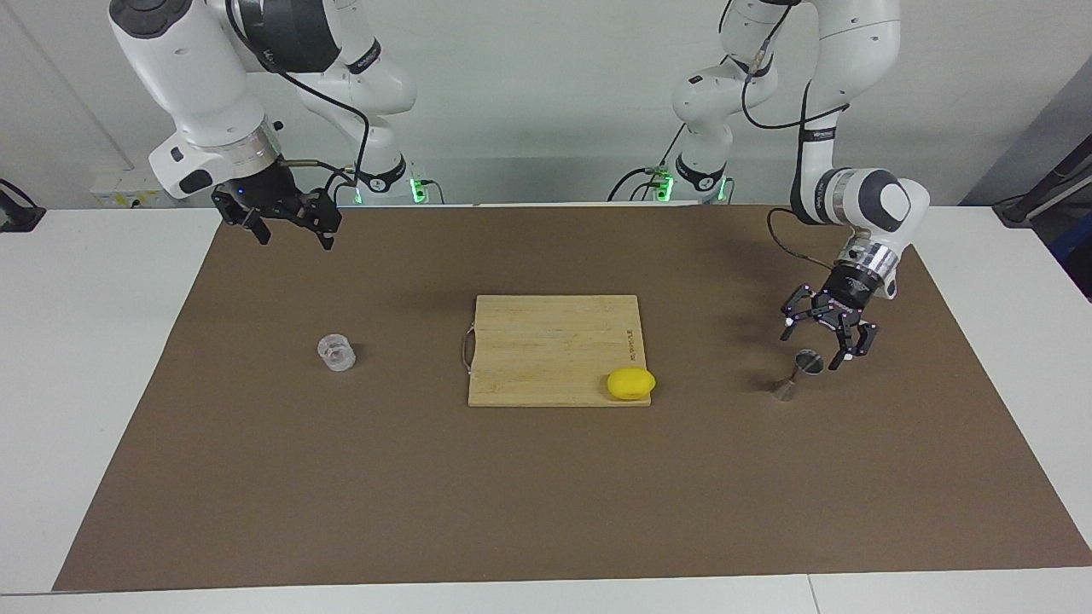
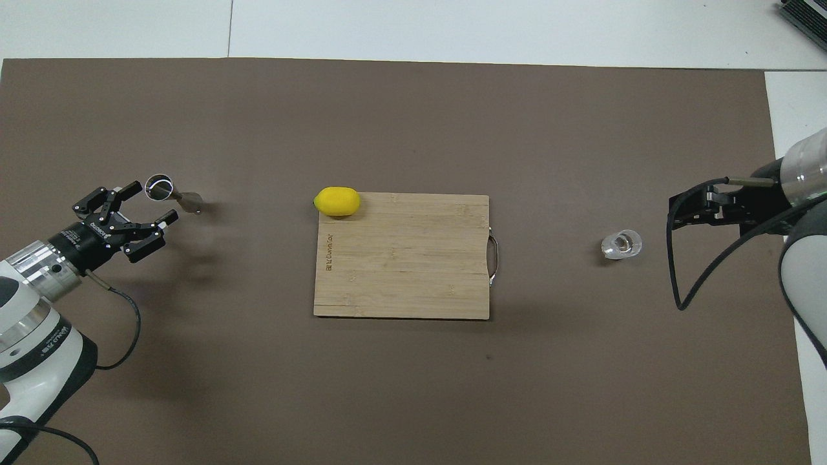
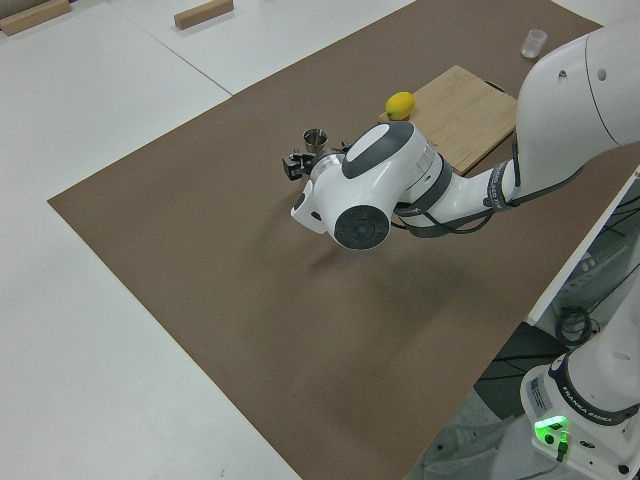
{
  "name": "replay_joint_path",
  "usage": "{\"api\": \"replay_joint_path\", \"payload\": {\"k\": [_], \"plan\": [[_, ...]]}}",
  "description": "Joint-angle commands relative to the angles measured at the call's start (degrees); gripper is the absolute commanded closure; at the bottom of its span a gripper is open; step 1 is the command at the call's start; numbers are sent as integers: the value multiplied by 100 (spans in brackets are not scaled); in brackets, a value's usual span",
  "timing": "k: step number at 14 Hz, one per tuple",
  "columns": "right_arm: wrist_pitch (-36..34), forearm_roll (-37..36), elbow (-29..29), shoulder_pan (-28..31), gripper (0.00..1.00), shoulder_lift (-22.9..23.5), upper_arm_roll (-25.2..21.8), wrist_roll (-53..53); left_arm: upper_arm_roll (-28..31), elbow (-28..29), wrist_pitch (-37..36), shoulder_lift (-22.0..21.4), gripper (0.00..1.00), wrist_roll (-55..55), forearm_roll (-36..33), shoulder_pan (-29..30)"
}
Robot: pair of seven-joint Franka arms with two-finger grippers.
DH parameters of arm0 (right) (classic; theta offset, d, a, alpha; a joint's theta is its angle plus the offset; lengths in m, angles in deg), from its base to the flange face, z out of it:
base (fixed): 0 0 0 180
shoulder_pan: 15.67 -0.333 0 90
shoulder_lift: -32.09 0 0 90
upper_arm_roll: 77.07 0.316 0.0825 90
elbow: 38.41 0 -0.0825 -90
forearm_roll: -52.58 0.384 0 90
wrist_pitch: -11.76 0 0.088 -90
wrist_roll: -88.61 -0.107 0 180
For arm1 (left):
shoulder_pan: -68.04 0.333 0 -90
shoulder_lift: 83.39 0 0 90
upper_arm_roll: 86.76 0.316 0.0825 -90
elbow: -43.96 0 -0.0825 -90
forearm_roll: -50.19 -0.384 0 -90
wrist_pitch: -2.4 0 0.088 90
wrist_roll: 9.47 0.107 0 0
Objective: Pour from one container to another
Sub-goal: 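Close the left gripper around the dark metal cup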
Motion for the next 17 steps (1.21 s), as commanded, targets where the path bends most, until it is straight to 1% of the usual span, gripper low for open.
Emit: {"api": "replay_joint_path", "payload": {"k": [1, 3, 6, 8, 9, 10, 12, 13, 14, 17], "plan": [[-72, 122, -61, 105, 0, -95, 19, 155, 51, -138, 215, 114, 1, 268, 304, -217], [-37, 122, -61, 113, 0, -95, 10, 172, 51, -138, 215, 114, 2, 269, 304, -209], [-36, 122, -52, 105, 0, -95, 1, 172, 51, -138, 215, 149, 10, 278, 304, -209], [-54, 122, -61, 105, 0, -104, 1, 146, 51, -138, 224, 149, 18, 286, 304, -200], [-45, 122, -61, 105, 0, -104, 1, 111, 51, -138, 233, 149, 24, 278, 295, -183], [-28, 122, -61, 96, 0, -104, 1, 76, 51, -138, 259, 149, 36, 278, 295, -165], [-19, 122, -70, 96, 0, -104, 1, -29, 51, -138, 259, 149, 90, 278, 286, -139], [-19, 122, -61, 105, 0, -104, 1, -21, 51, -173, 259, 158, 100, 278, 286, -139], [-19, 122, -61, 105, 0, -104, 1, -21, 51, -287, 259, 175, 100, 278, 295, -147], [-19, 122, -52, 105, 0, -104, 1, 23, 33, -340, 242, 175, 100, 409, 339, -191]]}}
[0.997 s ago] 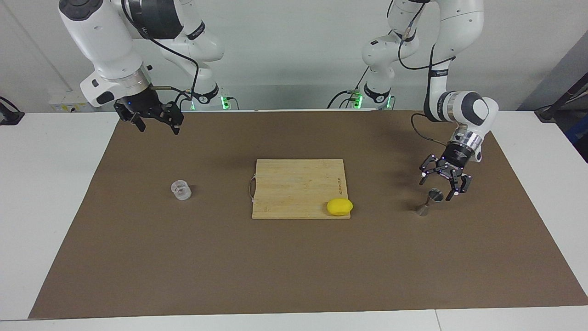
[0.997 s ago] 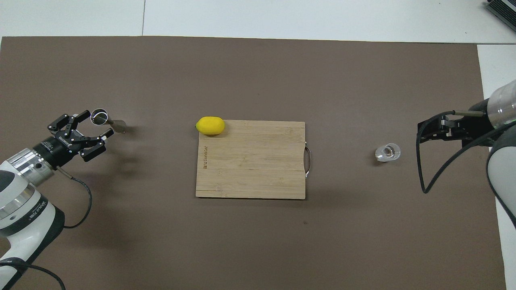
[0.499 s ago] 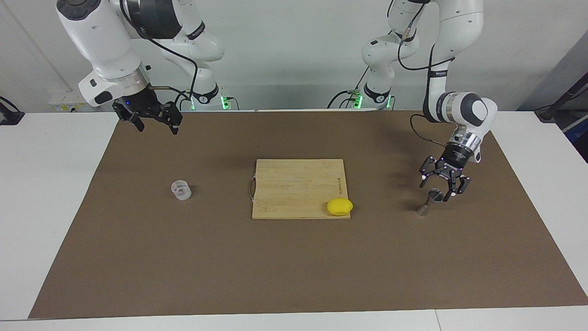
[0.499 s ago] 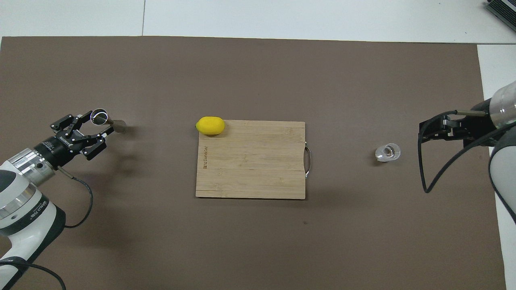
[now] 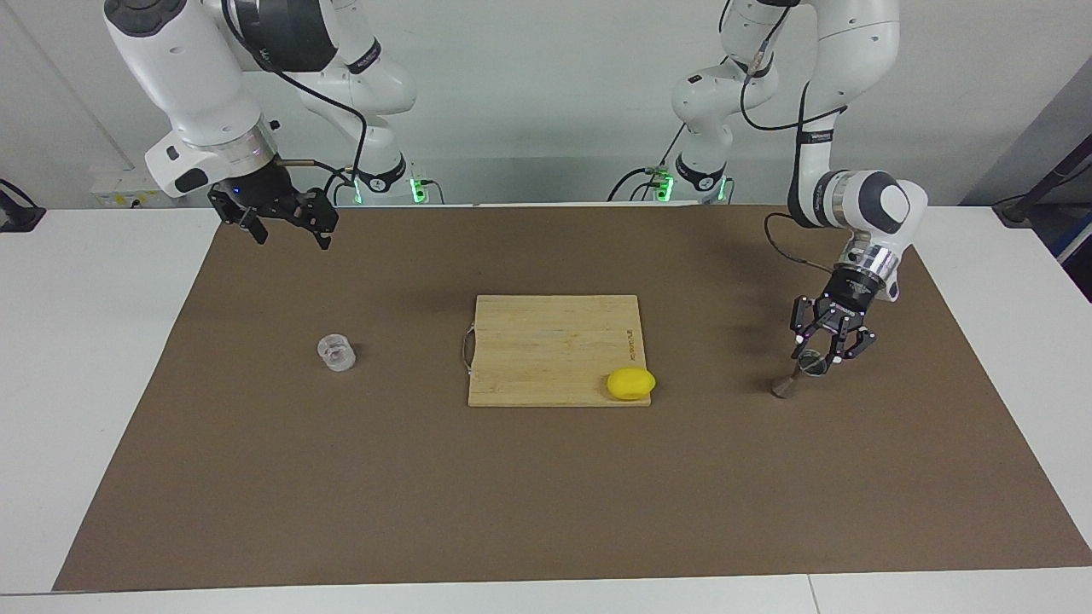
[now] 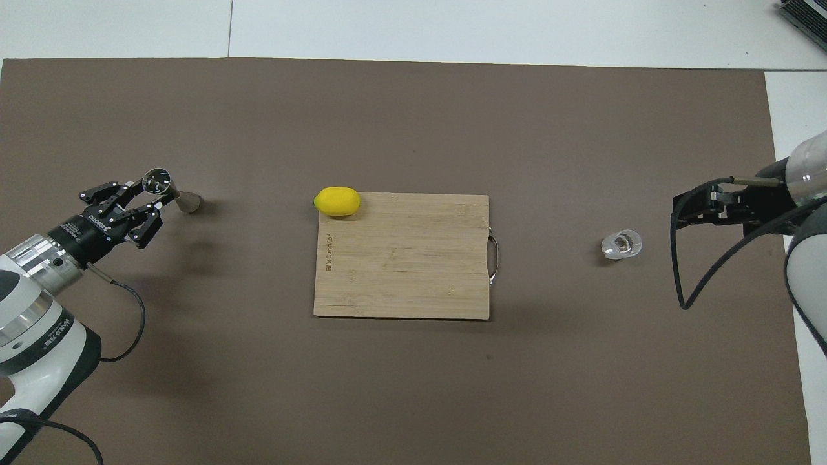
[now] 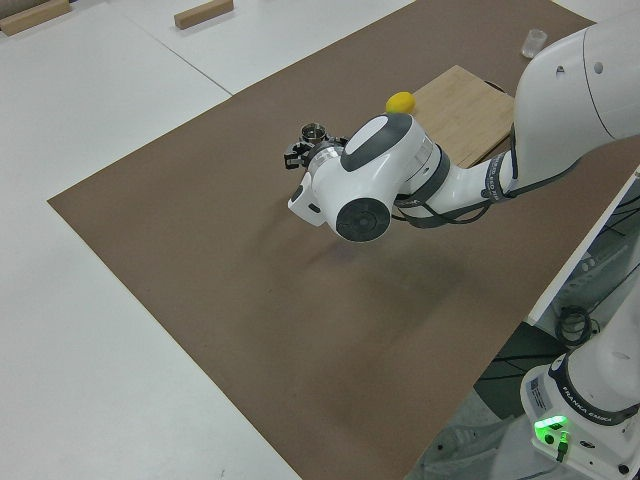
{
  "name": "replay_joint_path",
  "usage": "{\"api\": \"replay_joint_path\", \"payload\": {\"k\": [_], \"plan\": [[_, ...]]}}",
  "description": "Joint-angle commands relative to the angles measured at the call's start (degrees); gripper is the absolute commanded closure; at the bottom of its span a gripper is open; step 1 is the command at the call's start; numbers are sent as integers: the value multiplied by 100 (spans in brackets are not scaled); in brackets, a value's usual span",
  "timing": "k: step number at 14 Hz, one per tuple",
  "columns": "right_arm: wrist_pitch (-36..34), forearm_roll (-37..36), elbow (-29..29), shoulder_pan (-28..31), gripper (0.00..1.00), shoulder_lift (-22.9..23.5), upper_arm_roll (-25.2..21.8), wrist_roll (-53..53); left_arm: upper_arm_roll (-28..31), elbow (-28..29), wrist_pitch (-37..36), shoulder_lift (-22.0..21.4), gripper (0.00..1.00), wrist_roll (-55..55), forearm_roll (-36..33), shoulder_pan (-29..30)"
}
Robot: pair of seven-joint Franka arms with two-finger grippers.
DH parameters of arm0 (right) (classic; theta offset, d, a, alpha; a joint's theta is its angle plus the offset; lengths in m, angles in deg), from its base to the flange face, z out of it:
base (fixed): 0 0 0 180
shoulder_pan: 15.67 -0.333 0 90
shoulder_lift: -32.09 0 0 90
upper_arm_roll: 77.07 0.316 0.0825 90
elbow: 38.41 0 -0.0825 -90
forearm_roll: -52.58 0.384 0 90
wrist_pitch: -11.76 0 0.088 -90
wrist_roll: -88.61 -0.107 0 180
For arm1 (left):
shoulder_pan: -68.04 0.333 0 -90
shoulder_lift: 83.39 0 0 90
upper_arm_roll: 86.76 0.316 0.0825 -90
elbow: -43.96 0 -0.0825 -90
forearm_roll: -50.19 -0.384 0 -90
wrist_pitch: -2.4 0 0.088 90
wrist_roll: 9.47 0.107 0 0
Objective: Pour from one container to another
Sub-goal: 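Close the left gripper around the dark metal cup, then lift the dark cup with the left gripper and carry it over the cutting board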
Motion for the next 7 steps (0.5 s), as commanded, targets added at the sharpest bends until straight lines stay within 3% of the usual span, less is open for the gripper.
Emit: {"api": "replay_joint_path", "payload": {"k": [1, 7], "plan": [[-19, 122, -61, 86, 0, -91, 23, 16, -7, -196, 52, 122, 100, 216, 181, -103], [-19, 122, -61, 86, 0, -91, 23, 25, -68, -469, 78, -71, 100, 190, 680, -1130]]}}
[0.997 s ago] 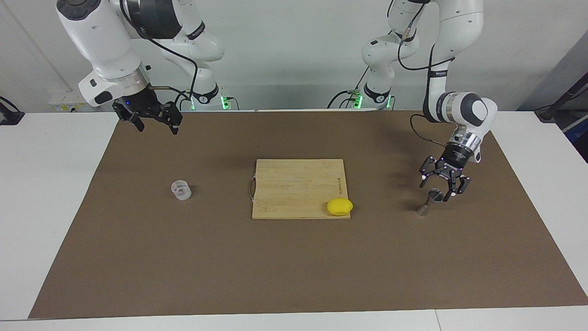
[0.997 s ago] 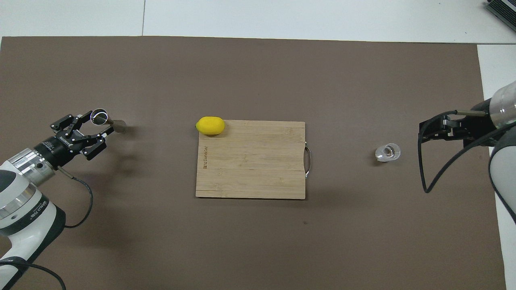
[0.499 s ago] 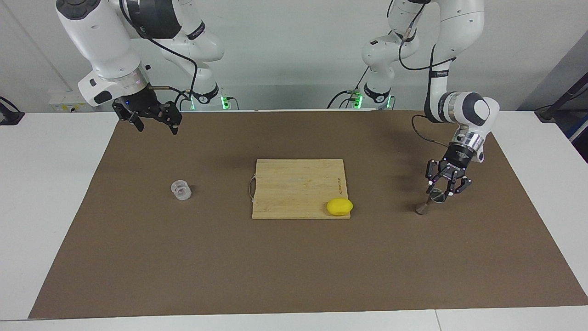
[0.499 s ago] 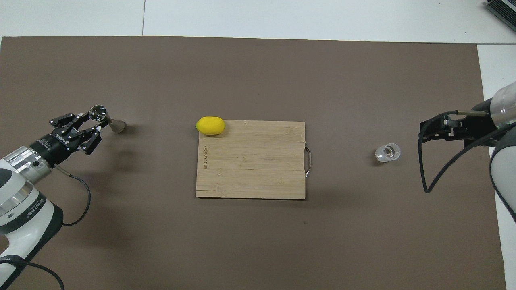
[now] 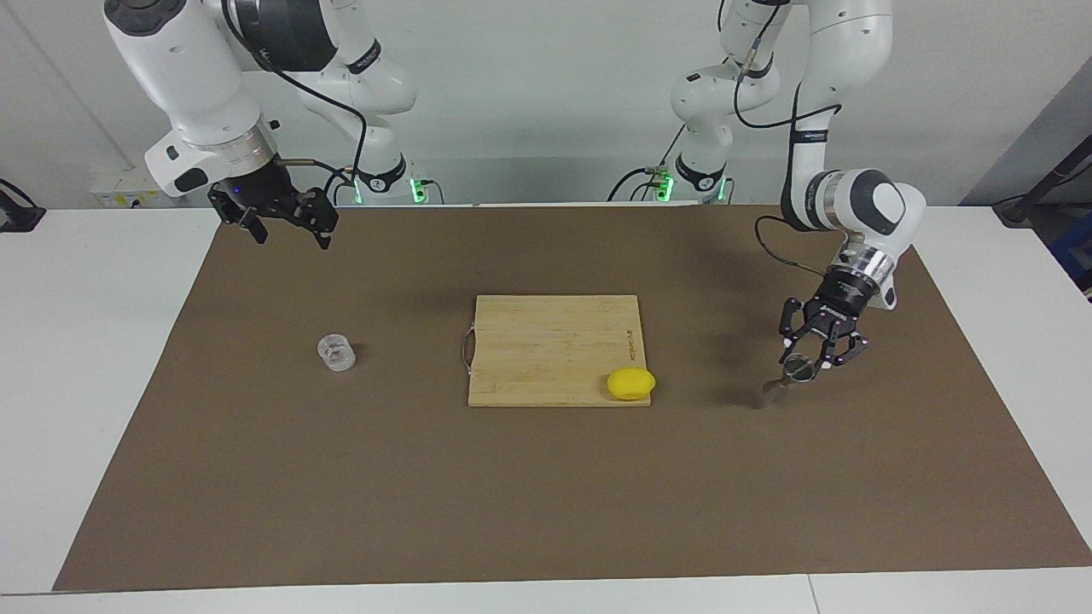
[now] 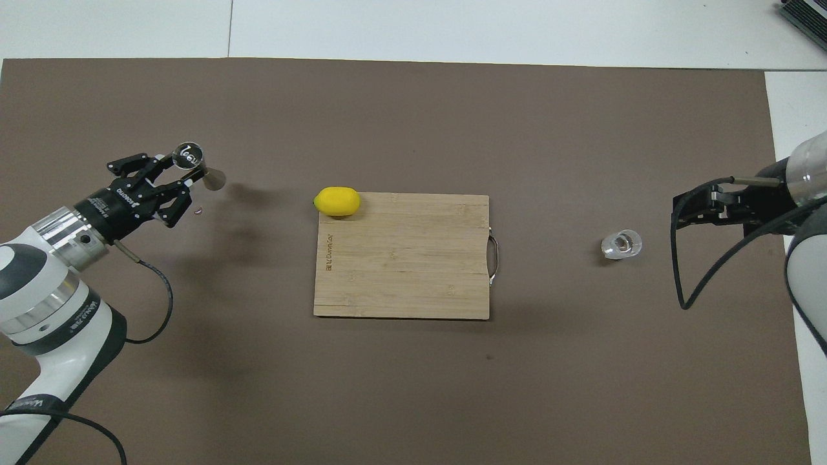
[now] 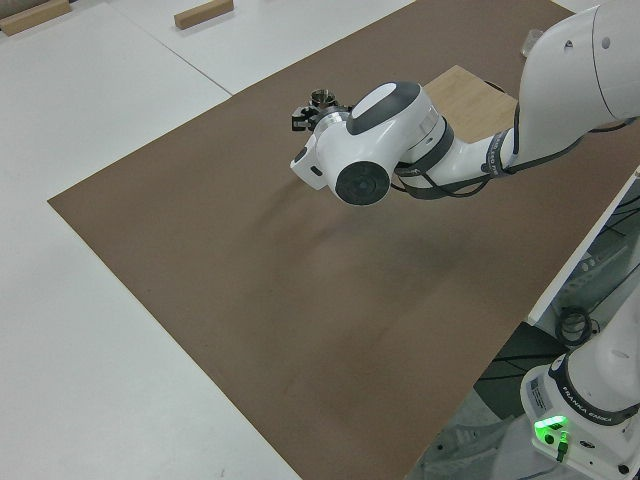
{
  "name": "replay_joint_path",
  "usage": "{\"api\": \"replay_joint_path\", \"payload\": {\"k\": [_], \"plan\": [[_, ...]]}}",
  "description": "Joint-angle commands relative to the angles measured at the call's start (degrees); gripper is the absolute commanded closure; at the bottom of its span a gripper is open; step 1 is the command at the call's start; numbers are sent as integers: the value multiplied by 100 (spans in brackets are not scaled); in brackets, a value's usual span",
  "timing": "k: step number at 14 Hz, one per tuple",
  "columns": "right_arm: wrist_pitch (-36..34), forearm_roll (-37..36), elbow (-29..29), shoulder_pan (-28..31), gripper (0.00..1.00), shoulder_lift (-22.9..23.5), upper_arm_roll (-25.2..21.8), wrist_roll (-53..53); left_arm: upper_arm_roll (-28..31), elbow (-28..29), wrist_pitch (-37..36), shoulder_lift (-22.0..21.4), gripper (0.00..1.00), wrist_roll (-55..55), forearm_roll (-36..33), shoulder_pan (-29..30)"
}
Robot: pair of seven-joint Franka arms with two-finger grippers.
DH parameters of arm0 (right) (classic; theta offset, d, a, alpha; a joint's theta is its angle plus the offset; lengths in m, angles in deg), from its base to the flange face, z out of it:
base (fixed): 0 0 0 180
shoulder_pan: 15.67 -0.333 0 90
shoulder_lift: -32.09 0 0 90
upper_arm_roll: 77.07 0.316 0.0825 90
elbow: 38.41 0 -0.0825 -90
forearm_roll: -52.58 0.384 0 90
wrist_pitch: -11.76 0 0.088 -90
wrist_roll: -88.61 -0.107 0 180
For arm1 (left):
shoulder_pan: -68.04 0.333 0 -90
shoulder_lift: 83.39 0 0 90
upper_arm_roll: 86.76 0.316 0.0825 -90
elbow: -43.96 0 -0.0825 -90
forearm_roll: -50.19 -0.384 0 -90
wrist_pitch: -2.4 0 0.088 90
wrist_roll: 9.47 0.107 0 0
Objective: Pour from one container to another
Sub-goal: 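Lift the dark cup with the left gripper and carry it over the cutting board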
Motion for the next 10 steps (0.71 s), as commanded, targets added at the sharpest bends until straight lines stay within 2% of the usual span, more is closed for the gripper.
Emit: {"api": "replay_joint_path", "payload": {"k": [1, 5, 10], "plan": [[-19, 122, -53, 86, 0, -90, 23, 25, 46, -29, 103, -139, 100, 119, 575, -593], [-19, 122, -53, 86, 0, -90, 23, 25, 54, -3, 366, -324, 100, 136, 1542, -1226], [-19, 122, -61, 86, 0, -90, 23, 25, 54, -20, 823, -333, 100, 180, 1860, -1701]]}}
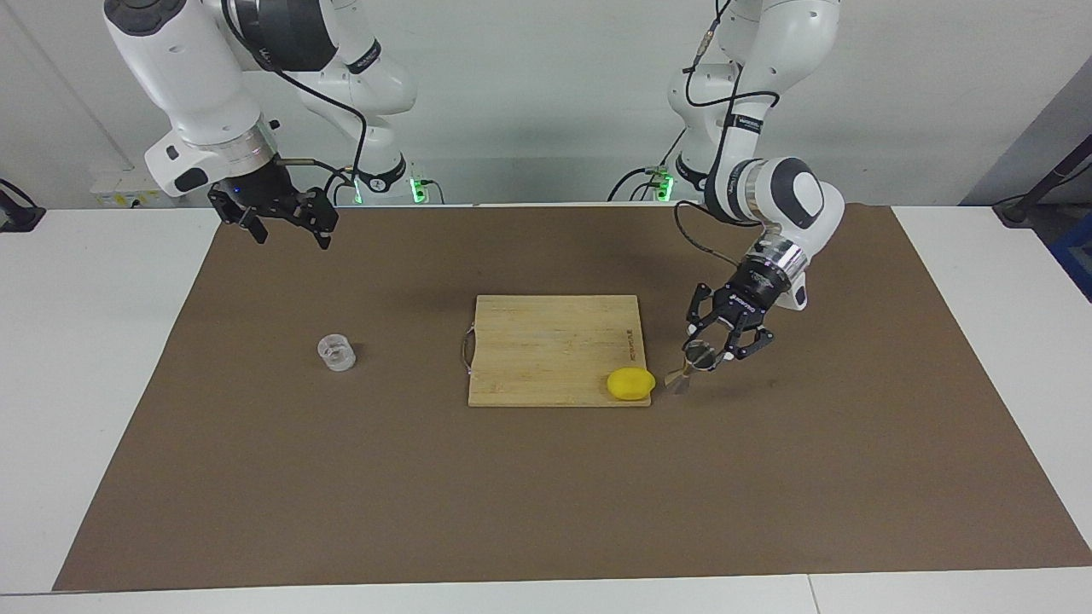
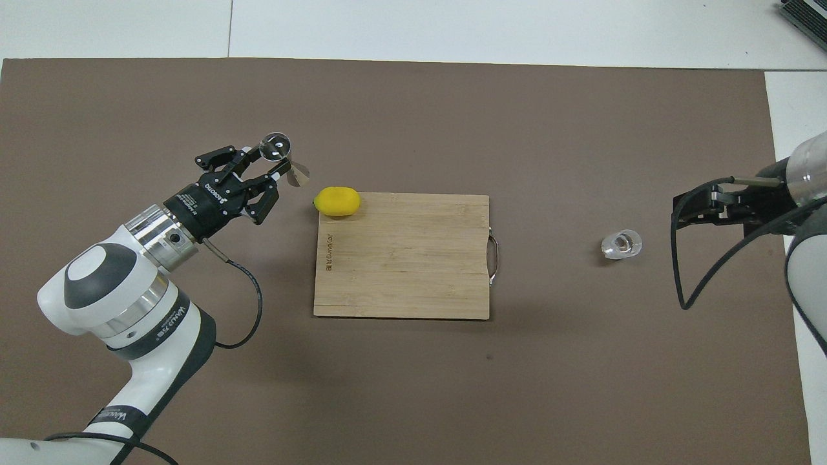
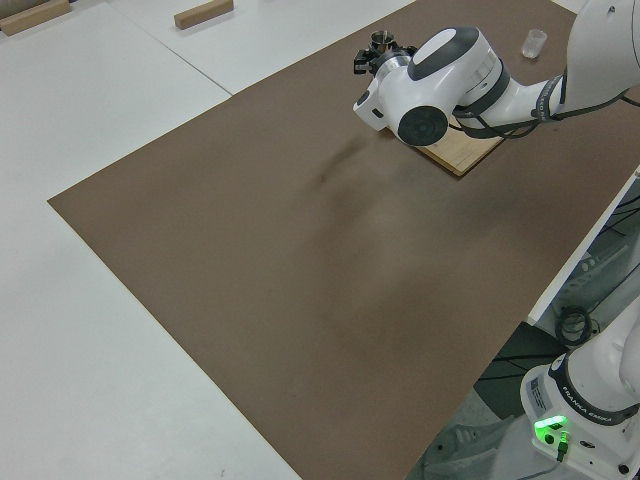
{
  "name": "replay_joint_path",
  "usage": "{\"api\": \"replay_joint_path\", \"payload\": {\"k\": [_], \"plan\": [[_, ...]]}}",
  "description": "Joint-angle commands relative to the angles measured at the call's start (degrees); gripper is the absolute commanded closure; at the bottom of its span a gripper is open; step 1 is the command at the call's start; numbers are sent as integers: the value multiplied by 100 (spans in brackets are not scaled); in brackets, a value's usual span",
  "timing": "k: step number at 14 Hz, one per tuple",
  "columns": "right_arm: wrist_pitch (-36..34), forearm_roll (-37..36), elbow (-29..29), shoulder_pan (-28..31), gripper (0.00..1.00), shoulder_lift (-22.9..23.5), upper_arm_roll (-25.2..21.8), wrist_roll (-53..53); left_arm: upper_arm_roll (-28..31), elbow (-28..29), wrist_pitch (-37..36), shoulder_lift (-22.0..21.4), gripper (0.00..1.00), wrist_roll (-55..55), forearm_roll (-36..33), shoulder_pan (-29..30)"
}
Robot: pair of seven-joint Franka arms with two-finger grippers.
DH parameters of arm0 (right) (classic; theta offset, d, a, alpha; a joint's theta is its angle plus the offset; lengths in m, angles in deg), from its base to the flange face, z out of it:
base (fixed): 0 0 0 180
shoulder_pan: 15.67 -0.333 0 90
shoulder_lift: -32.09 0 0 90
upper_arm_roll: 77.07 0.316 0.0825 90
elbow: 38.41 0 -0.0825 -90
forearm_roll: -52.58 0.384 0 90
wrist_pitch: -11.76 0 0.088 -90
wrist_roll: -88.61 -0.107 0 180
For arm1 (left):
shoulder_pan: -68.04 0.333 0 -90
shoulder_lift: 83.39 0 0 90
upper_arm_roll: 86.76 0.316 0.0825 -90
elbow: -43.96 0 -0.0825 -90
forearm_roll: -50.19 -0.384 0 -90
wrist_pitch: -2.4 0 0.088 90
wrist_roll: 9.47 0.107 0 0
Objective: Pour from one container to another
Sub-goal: 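Lift the dark cup with the left gripper and carry it over the cutting board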
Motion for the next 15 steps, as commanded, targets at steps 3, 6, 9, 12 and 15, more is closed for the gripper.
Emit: {"api": "replay_joint_path", "payload": {"k": [3, 6, 9, 12, 15], "plan": [[-19, 122, -62, 86, 0, -88, 23, 25, 73, 23, 465, -108, 100, 116, 348, -550], [-19, 122, -62, 86, 0, -88, 23, 25, 73, -46, 790, -91, 100, 116, 348, -1007], [-19, 122, -62, 86, 0, -88, 23, 25, 73, -239, 1352, 32, 100, 98, 462, -1543], [-19, 122, -53, 86, 0, -88, 23, 25, 81, -512, 1477, 181, 100, 98, 576, -1904], [-19, 122, -62, 86, 0, -88, 23, 25, 81, -670, 1495, 252, 100, 107, 769, -2194]]}}
